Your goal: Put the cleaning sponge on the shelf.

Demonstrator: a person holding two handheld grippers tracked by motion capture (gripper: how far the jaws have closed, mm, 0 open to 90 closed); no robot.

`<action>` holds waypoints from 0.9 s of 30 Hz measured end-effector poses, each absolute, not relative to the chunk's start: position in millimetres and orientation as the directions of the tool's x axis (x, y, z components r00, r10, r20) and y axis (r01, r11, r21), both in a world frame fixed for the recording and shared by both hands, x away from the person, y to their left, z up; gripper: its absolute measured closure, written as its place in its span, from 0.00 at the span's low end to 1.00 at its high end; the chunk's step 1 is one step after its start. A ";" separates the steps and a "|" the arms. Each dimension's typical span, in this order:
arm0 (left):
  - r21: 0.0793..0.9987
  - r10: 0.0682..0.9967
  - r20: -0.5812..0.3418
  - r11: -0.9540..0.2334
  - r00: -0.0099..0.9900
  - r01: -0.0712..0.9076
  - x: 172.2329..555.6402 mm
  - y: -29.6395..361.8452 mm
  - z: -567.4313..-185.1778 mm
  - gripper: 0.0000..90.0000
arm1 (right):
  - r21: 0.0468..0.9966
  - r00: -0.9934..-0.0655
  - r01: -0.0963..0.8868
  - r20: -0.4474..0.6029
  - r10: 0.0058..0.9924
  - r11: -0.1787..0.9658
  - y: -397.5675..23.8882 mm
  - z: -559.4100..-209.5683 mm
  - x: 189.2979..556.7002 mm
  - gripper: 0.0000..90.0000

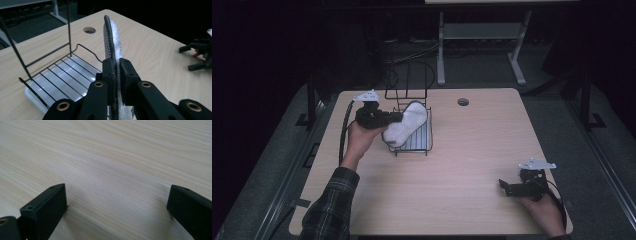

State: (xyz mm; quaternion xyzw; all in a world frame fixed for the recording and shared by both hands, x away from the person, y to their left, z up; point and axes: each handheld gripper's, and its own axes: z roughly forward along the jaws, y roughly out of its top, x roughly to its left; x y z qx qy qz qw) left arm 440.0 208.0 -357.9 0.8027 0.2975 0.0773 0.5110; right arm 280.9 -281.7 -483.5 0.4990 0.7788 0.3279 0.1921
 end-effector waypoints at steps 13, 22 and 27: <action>0.860 0.578 -0.239 -0.247 0.780 0.446 463.2 208.2 -376.2 0.92 | 0.703 -0.428 0.651 0.028 0.903 0.287 -281.7 -483.5 280.9 0.03; 0.843 0.600 -0.262 -0.238 0.755 0.482 474.6 208.6 -392.0 0.91 | 0.703 -0.428 0.651 0.028 0.903 0.287 -281.7 -483.5 280.9 0.03; 0.839 0.616 -0.262 -0.235 0.743 0.491 479.5 210.5 -397.2 0.90 | 0.703 -0.428 0.651 0.028 0.903 0.286 -281.7 -483.5 280.9 0.03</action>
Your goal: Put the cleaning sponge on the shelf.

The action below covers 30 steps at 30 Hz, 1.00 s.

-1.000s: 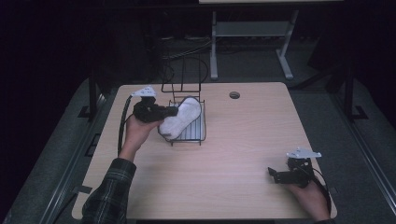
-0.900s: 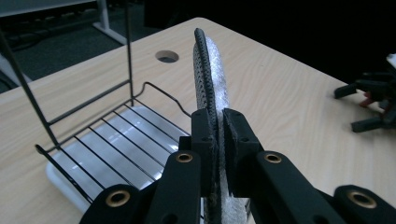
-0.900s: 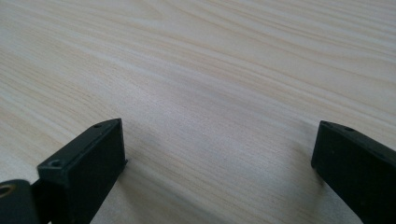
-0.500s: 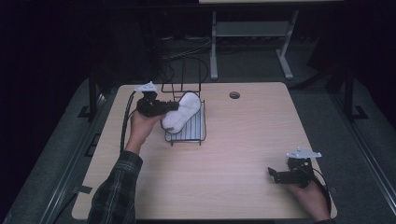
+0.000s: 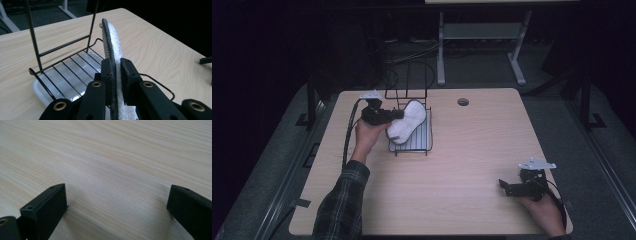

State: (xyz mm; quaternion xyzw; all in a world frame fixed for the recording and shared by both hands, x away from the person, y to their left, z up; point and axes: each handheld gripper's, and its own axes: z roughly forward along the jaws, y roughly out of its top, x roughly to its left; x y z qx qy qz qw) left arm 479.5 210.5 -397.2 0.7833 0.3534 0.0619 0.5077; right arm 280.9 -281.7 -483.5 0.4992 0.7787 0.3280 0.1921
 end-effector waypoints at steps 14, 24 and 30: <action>0.810 0.664 -0.219 -0.285 0.715 0.513 485.2 203.9 -410.4 0.69 | 0.703 -0.428 0.651 0.028 0.903 0.287 -281.7 -483.5 280.9 0.03; 0.819 0.645 -0.181 -0.319 0.742 0.477 472.1 208.4 -400.8 0.83 | 0.703 -0.428 0.651 0.028 0.903 0.287 -281.7 -483.5 280.9 0.03; 0.807 0.611 -0.186 -0.353 0.770 0.474 454.7 208.6 -407.0 1.00 | 0.703 -0.428 0.651 0.028 0.903 0.287 -281.7 -483.5 280.8 0.03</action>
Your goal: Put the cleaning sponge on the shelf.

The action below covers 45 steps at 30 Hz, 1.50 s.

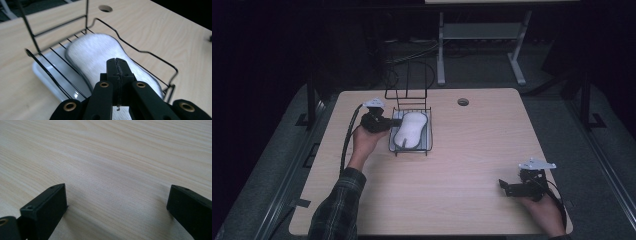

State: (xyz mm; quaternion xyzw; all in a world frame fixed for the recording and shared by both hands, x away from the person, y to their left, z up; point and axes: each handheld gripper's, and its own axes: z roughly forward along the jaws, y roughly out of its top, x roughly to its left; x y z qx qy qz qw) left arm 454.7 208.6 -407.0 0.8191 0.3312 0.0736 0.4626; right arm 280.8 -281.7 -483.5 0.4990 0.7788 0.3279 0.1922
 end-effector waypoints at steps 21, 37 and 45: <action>0.792 0.550 -0.221 -0.381 0.805 0.477 427.6 185.5 -435.0 1.00 | 0.703 -0.428 0.651 0.028 0.903 0.287 -281.7 -483.5 280.9 0.03; 0.788 0.588 -0.207 -0.373 0.782 0.489 422.3 201.4 -425.5 0.58 | 0.703 -0.427 0.652 0.028 0.904 0.286 -281.6 -483.5 281.0 0.03; 0.772 0.605 -0.172 -0.408 0.777 0.488 412.5 206.0 -417.6 0.27 | 0.703 -0.426 0.652 0.028 0.904 0.285 -281.6 -483.5 281.0 0.03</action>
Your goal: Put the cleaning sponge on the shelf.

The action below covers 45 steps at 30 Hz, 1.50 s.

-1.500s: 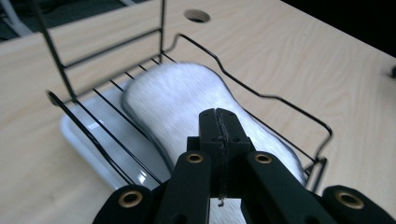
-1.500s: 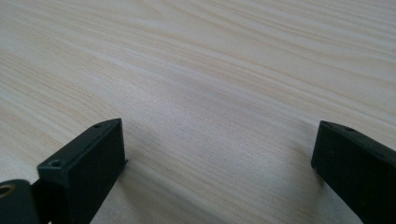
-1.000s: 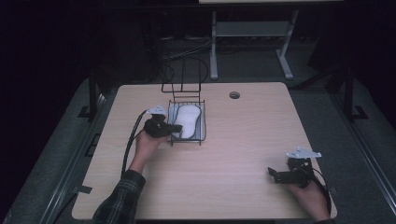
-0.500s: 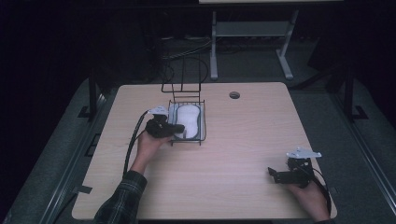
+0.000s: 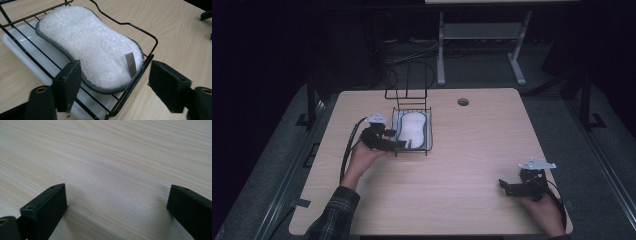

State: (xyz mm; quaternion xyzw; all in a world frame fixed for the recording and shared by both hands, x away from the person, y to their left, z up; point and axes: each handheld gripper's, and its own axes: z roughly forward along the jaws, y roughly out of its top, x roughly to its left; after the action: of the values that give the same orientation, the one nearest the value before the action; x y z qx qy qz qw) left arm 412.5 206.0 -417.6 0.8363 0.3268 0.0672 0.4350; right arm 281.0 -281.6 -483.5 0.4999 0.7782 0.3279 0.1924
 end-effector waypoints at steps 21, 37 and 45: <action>0.752 0.683 -0.083 -0.435 0.726 0.495 359.5 240.6 -413.2 0.14 | 0.703 -0.425 0.652 0.029 0.905 0.285 -281.5 -483.5 281.0 0.03; 0.725 0.702 -0.047 -0.465 0.710 0.508 306.8 260.1 -425.2 0.14 | 0.702 -0.425 0.652 0.029 0.905 0.284 -281.5 -483.5 281.1 0.03; 0.705 0.705 -0.046 -0.479 0.708 0.523 275.8 266.4 -440.2 0.14 | 0.702 -0.424 0.653 0.029 0.905 0.284 -281.5 -483.5 281.2 0.03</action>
State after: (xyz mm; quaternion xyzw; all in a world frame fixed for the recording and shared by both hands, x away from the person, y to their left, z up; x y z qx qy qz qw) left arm 275.8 266.4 -440.2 0.8507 0.3608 0.1260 0.3609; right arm 281.2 -281.5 -483.5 0.5008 0.7777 0.3276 0.1926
